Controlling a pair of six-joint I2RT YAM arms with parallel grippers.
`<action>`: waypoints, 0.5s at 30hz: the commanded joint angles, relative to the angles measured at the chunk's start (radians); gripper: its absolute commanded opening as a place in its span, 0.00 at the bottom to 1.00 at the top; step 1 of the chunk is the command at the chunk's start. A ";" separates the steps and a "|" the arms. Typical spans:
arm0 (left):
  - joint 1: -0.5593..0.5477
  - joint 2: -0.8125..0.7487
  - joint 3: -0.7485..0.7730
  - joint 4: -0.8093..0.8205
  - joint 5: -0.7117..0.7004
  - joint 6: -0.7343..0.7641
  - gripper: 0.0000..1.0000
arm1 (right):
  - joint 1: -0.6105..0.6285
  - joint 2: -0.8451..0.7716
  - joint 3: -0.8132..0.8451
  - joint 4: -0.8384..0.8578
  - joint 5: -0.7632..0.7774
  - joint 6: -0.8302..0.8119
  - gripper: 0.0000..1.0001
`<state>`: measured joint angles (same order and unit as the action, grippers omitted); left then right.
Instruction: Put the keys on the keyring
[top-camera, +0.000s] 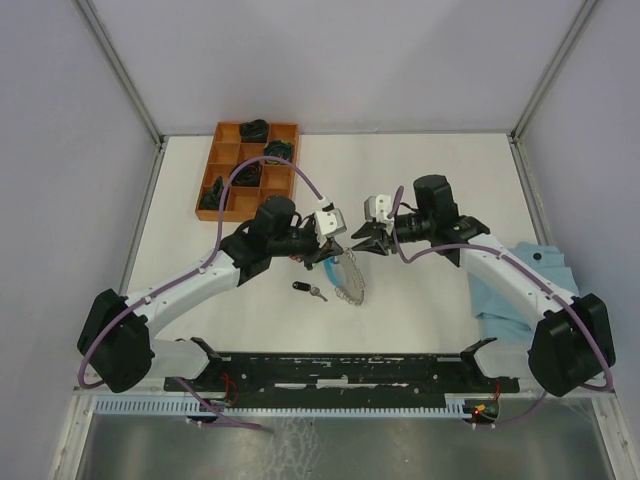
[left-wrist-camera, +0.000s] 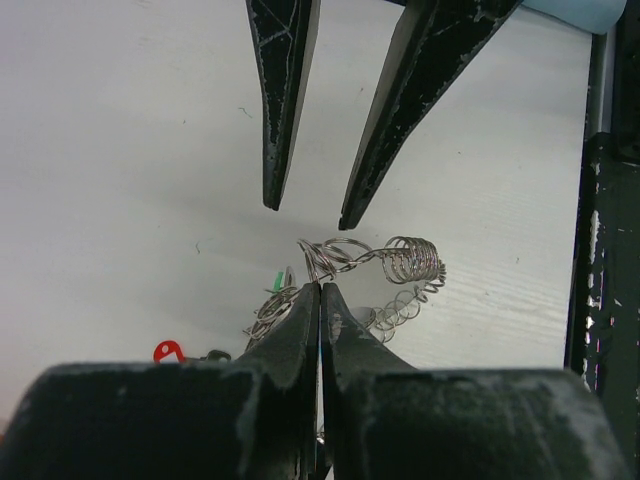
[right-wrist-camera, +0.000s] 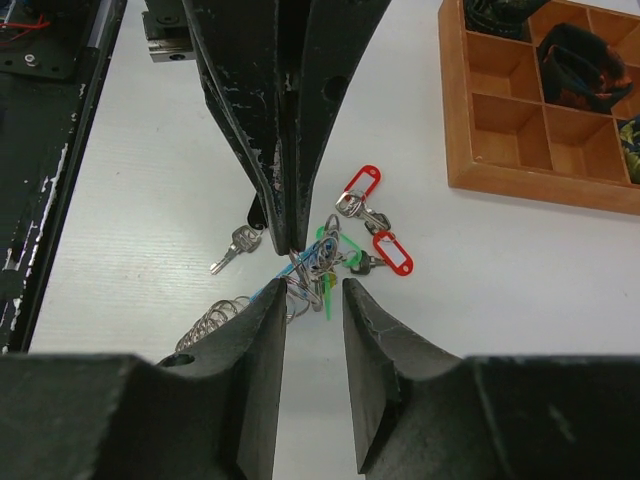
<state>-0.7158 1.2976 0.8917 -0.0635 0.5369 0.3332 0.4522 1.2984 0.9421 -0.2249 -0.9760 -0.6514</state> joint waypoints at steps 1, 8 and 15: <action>-0.007 -0.006 0.050 0.049 0.041 0.038 0.03 | 0.014 0.024 0.025 0.033 -0.070 0.005 0.36; -0.006 -0.013 0.046 0.056 0.050 0.035 0.03 | 0.050 0.074 0.057 0.030 -0.070 -0.005 0.32; -0.007 -0.013 0.047 0.057 0.057 0.036 0.03 | 0.051 0.083 0.084 -0.043 -0.073 -0.047 0.24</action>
<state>-0.7158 1.2976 0.8917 -0.0628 0.5591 0.3340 0.4988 1.3758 0.9634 -0.2382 -1.0012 -0.6613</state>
